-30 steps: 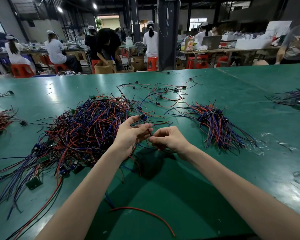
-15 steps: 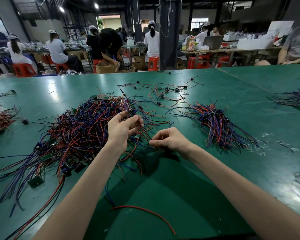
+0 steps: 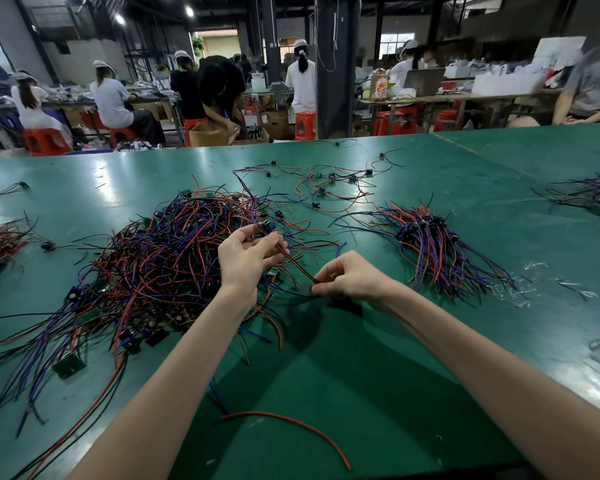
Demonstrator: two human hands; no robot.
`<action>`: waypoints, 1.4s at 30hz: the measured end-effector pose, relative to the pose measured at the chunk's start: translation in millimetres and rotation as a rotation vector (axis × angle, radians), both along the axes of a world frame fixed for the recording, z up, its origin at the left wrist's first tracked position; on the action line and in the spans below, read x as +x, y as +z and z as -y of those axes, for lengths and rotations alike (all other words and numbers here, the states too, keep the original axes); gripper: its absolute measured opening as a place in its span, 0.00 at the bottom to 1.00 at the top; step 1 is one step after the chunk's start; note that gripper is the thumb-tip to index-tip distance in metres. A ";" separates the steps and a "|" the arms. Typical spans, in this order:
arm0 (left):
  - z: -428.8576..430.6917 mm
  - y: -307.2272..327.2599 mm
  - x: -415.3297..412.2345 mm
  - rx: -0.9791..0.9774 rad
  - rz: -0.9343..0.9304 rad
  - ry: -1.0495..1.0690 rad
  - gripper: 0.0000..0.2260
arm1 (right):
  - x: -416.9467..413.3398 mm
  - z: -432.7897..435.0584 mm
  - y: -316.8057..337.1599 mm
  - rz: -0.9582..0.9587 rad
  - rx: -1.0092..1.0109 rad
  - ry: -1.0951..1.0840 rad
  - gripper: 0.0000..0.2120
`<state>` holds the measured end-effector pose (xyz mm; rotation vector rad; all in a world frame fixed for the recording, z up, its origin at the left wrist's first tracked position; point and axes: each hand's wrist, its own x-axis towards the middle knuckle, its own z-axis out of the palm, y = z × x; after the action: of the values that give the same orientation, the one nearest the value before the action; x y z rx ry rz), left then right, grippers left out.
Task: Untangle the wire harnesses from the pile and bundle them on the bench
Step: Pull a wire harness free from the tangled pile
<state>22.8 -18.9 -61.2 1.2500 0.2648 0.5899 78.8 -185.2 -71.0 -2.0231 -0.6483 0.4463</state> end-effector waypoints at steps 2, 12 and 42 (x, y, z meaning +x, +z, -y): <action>0.0 -1.9 1.0 0.009 0.004 0.004 0.09 | -1.6 0.9 -3.3 0.033 -0.006 0.006 0.04; -4.4 -3.4 0.0 0.093 -0.004 0.078 0.13 | -14.9 3.6 -1.9 0.158 0.080 0.092 0.04; -9.6 -1.0 0.4 -0.027 0.040 0.040 0.15 | -32.9 -0.2 4.9 -0.143 0.511 0.186 0.11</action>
<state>23.2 -9.3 -62.1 1.2080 0.2639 0.6436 45.9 -185.0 -66.1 -1.4430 -0.7756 0.4734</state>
